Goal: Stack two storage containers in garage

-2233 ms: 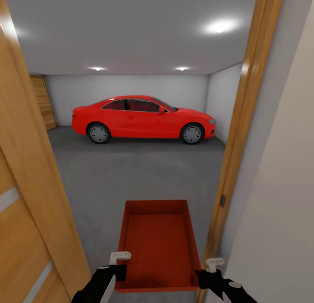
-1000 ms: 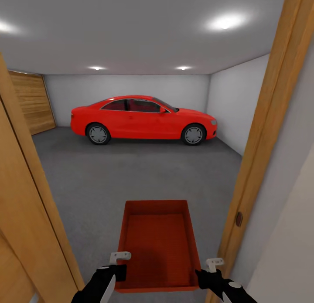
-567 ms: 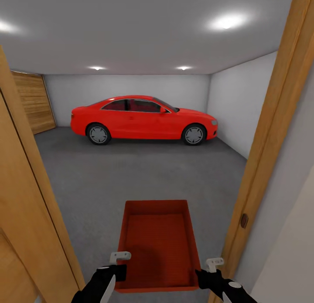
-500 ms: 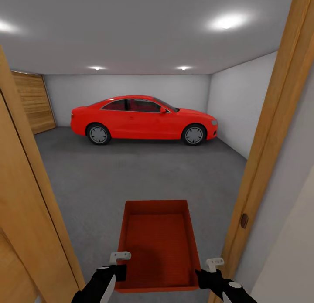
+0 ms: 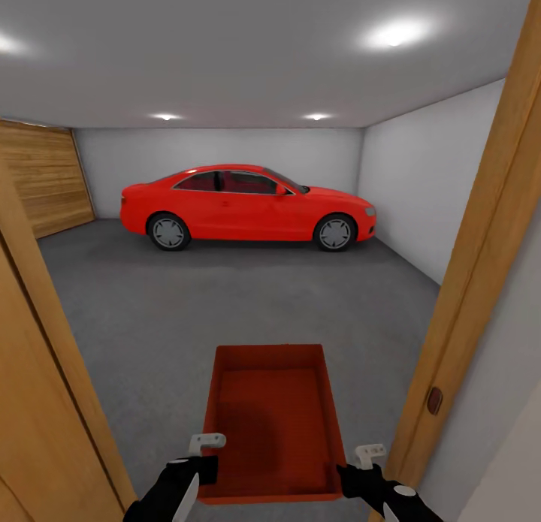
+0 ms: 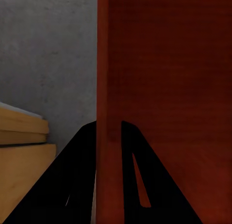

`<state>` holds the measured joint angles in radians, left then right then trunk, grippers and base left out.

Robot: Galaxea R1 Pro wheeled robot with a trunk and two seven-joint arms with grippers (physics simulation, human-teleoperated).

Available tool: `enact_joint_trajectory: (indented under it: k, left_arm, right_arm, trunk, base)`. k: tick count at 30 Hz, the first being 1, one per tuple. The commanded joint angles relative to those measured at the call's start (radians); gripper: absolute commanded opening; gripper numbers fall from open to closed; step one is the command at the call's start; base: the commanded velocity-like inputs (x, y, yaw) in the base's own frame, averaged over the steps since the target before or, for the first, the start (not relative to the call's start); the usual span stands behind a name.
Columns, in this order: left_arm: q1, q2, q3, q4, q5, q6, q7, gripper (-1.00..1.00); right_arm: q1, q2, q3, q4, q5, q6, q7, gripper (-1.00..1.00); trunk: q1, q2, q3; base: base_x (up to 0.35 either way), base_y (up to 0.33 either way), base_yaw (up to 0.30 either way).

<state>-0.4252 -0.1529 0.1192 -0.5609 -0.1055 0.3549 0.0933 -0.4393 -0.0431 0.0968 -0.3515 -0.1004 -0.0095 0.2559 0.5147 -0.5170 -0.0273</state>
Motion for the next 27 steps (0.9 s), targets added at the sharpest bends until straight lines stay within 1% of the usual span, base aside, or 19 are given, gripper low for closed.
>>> enact_joint_trajectory:
  k: [1,24,27]
  left_arm:
    - [-0.002,-0.002,0.045,-0.022,-0.03,0.009,0.003,-1.0]
    - [-0.001,-0.004,0.045,-0.022,-0.03,0.009,0.003,-1.0]
    - [-0.001,-0.004,0.045,-0.022,-0.03,0.009,0.003,-1.0]
  right_arm:
    - [0.001,-0.001,0.064,-0.001,-0.021,-0.001,0.009,-1.0]
    - [0.001,-0.001,0.065,-0.001,-0.021,-0.001,0.009,-1.0]
    - [0.001,-0.001,0.065,-0.001,-0.021,-0.001,0.009,-1.0]
  trunk:
    - [0.0,-0.002,-0.002]
    - [0.0,-0.002,-0.002]
    - [0.0,-0.002,-0.002]
  base:
    - [0.012,0.0,0.0]
    - [0.001,0.0,0.0]
    - [0.0,0.0,0.081]
